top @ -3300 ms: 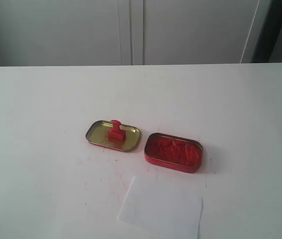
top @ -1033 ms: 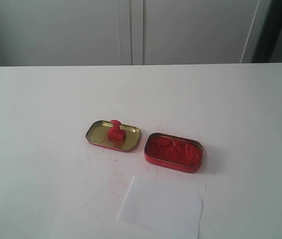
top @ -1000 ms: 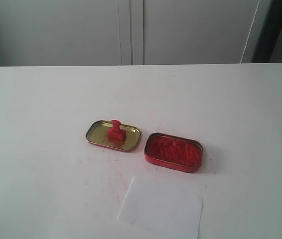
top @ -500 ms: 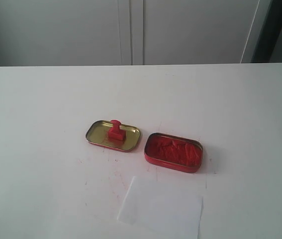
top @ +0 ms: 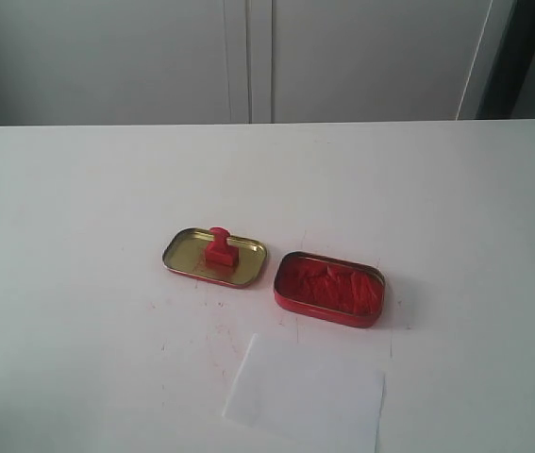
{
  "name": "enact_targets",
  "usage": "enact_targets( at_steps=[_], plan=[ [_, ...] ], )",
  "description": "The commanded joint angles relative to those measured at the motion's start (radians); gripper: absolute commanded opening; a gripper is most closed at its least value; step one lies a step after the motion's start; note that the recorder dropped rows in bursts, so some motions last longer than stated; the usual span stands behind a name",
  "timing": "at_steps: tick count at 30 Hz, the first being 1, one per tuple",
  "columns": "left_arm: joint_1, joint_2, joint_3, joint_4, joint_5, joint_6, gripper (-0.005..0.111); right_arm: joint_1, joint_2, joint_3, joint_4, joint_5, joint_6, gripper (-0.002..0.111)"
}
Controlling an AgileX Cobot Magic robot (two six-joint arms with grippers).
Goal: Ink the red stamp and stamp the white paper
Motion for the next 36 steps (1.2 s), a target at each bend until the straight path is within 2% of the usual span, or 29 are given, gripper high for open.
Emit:
enact_targets(
  at_steps=[1, 14, 24, 36],
  plan=[
    [0.002, -0.003, 0.003, -0.001, -0.003, 0.003, 0.0, 0.001, 0.119, -0.085, 0.0, 0.078, -0.015, 0.0],
    [0.002, -0.003, 0.003, -0.001, -0.003, 0.003, 0.0, 0.001, 0.419, -0.283, 0.038, 0.22, -0.04, 0.0],
    [0.002, -0.003, 0.003, -0.001, -0.003, 0.003, 0.0, 0.003, 0.547, -0.417, 0.185, 0.302, -0.152, 0.0],
    [0.002, -0.003, 0.003, -0.001, -0.003, 0.003, 0.0, 0.11, 0.726, -0.582, 0.191, 0.385, -0.167, 0.0]
  ],
)
